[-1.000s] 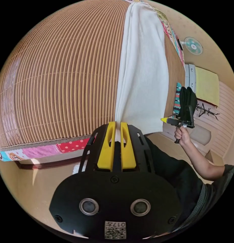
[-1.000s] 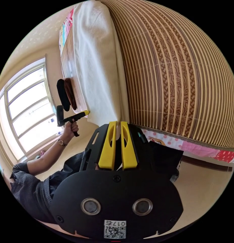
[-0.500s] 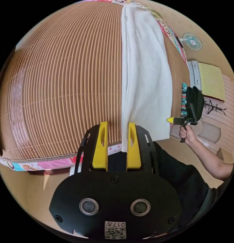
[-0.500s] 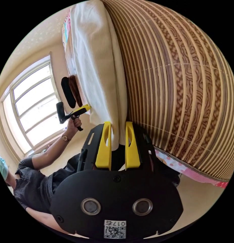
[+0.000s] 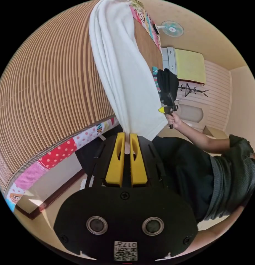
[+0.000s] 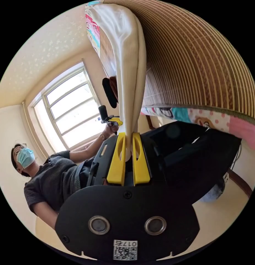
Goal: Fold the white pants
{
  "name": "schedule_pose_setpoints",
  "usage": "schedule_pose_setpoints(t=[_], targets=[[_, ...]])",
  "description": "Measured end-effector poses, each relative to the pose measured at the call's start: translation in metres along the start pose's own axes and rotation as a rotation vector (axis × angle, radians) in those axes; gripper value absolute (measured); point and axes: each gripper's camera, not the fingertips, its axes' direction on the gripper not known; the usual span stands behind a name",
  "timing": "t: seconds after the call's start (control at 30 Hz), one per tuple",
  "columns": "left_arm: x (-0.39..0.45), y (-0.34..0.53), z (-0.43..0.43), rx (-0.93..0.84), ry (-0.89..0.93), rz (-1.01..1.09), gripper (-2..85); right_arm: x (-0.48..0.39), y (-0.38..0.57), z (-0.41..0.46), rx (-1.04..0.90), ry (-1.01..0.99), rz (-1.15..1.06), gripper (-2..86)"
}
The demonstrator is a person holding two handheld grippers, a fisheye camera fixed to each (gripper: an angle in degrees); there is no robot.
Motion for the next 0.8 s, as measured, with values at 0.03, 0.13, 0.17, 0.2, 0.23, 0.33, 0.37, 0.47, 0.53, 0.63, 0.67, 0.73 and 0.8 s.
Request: schedule_pose_setpoints(t=[0.03,0.13,0.17,0.2,0.23,0.33,0.37,0.47,0.53,0.63,0.67,0.73,0.8], targets=[[0.005,0.005,-0.002,-0.025,0.038,0.018,3.4,-0.009,0.014,0.000,-0.037,-0.018,-0.004,2.4],[0.040,0.032,-0.005,-0.145,0.162,0.115,3.5,-0.025,0.049,0.000,-0.114,-0.133,0.041,2.1],[0.055,0.042,-0.006,-0.192,0.212,0.152,3.5,-0.029,0.060,-0.001,-0.135,-0.191,0.091,2.0],[0.069,0.049,-0.009,-0.203,0.296,0.181,3.6,-0.030,0.065,-0.003,-0.134,-0.216,0.117,1.9],[0.075,0.052,-0.010,-0.200,0.333,0.192,3.6,-0.030,0.071,-0.007,-0.108,-0.258,0.164,1.8],[0.082,0.051,-0.022,-0.140,0.430,0.156,3.8,-0.019,0.066,-0.023,0.011,-0.368,0.302,1.6],[0.077,0.044,-0.030,-0.089,0.447,0.130,3.8,-0.012,0.054,-0.029,0.053,-0.406,0.338,1.5],[0.049,0.017,-0.055,0.103,0.511,0.024,3.8,-0.005,0.010,-0.049,0.173,-0.485,0.373,1.6],[0.032,-0.002,-0.074,0.250,0.523,-0.032,3.7,-0.011,-0.028,-0.061,0.218,-0.501,0.316,1.8],[0.014,-0.050,-0.101,0.372,0.457,-0.080,3.6,-0.023,-0.093,-0.080,0.283,-0.404,0.275,2.6],[0.009,-0.071,-0.111,0.404,0.402,-0.101,3.7,-0.024,-0.117,-0.085,0.306,-0.386,0.271,3.1],[0.000,-0.100,-0.123,0.444,0.350,-0.137,3.8,-0.021,-0.146,-0.089,0.354,-0.399,0.291,4.2],[-0.013,-0.136,-0.136,0.492,0.317,-0.182,3.9,-0.017,-0.170,-0.091,0.403,-0.429,0.307,6.2]])
